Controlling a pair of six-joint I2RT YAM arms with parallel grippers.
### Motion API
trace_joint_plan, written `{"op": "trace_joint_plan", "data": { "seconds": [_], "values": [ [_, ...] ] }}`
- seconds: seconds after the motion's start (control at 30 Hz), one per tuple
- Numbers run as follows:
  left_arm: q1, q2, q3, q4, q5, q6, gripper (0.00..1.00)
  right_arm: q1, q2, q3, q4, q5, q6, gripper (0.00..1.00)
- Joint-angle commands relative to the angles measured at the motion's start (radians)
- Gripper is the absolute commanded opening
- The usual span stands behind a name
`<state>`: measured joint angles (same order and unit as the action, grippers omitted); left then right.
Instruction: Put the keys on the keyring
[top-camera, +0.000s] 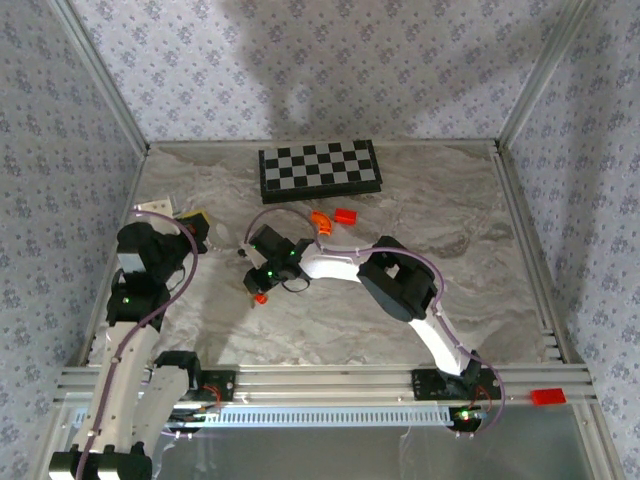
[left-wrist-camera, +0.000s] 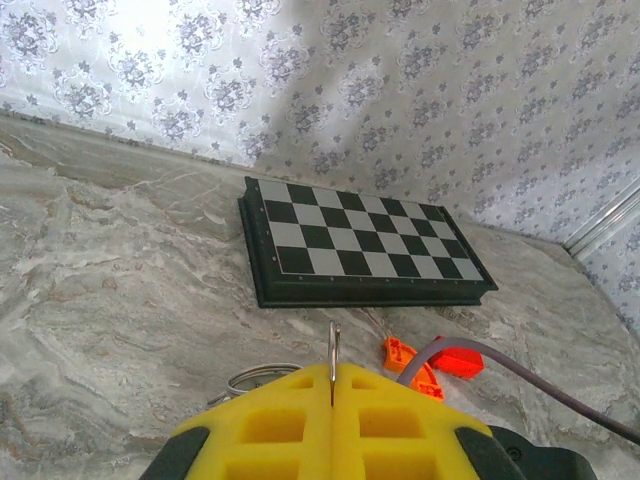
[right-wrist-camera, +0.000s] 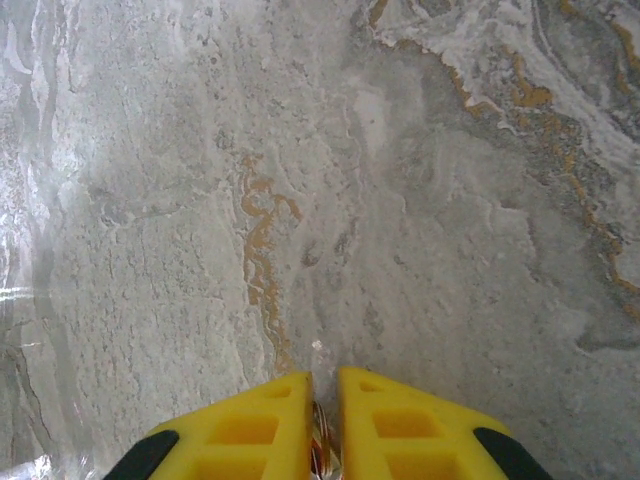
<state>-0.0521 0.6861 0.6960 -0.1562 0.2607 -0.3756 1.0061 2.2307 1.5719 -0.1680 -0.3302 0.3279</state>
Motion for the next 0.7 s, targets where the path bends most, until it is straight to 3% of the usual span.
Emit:
{"op": "trace_joint_plan", "data": {
  "seconds": [0.0, 0.3, 0.67],
  "values": [
    [0.01, -0.02, 0.002, 0.02, -0.007, 0.015, 0.0, 0.009, 0.018, 0.031, -0.032, -0.018, -0.01, 0.14],
    [0.01, -0.017, 0.001, 0.017, 0.0, 0.017, 0.0, -0.001, -0.016, 0.0, -0.029, -0.014, -0.004, 0.0],
    [0.01, 0.013, 0.002, 0.038, 0.058, 0.014, 0.0, -0.068, -0.307, -0.314, -0.004, 0.077, -0.021, 0.0]
  ]
}}
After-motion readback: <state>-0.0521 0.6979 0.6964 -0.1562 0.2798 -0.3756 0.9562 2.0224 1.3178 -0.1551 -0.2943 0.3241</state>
